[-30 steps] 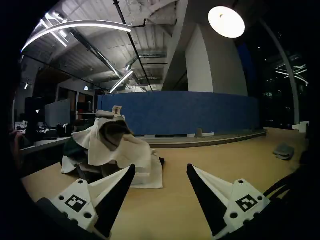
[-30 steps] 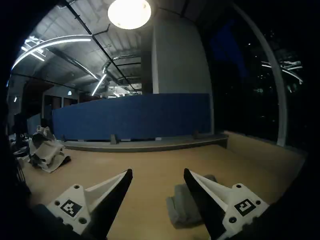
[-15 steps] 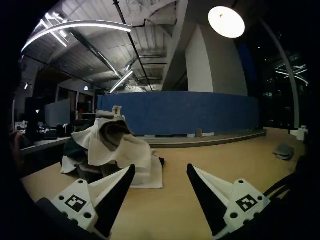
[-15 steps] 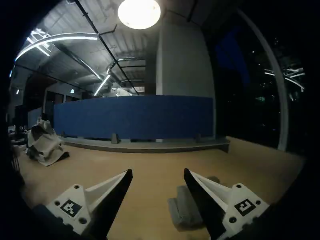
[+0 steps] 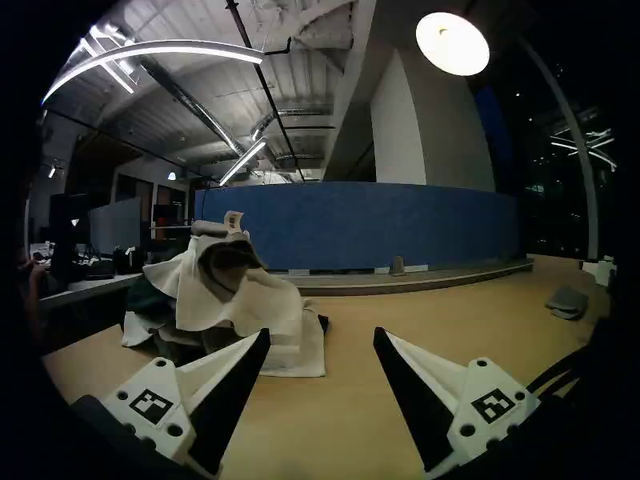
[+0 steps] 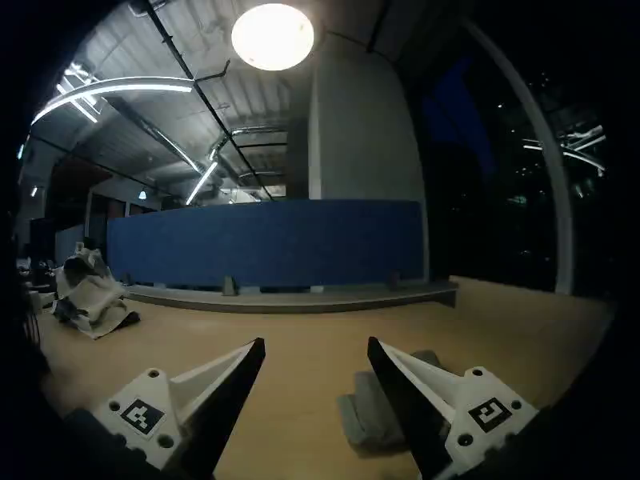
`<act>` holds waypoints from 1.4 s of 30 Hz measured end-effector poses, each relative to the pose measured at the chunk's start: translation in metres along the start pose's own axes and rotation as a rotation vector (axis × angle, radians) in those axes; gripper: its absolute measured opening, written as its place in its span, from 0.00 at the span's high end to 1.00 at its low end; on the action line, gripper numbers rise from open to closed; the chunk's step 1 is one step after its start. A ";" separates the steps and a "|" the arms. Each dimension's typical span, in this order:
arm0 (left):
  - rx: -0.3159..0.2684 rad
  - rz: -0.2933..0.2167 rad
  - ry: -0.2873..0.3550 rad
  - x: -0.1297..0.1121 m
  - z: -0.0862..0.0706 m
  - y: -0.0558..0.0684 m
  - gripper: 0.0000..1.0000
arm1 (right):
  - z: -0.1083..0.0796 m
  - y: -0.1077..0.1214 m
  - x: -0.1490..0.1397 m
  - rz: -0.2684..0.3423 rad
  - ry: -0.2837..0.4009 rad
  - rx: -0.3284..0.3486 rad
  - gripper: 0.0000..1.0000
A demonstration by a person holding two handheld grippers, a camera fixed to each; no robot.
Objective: Fold towel
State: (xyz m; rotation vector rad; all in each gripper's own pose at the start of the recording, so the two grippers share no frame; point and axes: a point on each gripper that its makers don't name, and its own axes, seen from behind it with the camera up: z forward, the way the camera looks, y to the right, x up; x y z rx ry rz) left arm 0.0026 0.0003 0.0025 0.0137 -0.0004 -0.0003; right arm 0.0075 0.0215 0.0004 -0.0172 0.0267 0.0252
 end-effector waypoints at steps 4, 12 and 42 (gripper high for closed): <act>0.000 0.000 0.000 0.000 0.000 0.000 0.04 | 0.002 -0.002 -0.004 -0.004 -0.009 0.008 0.00; 0.000 0.000 0.000 0.000 0.000 -0.001 0.04 | 0.002 -0.006 -0.008 -0.028 -0.022 0.003 0.00; 0.000 0.000 0.000 0.000 0.000 -0.001 0.04 | 0.000 -0.013 -0.009 -0.027 -0.028 0.037 0.00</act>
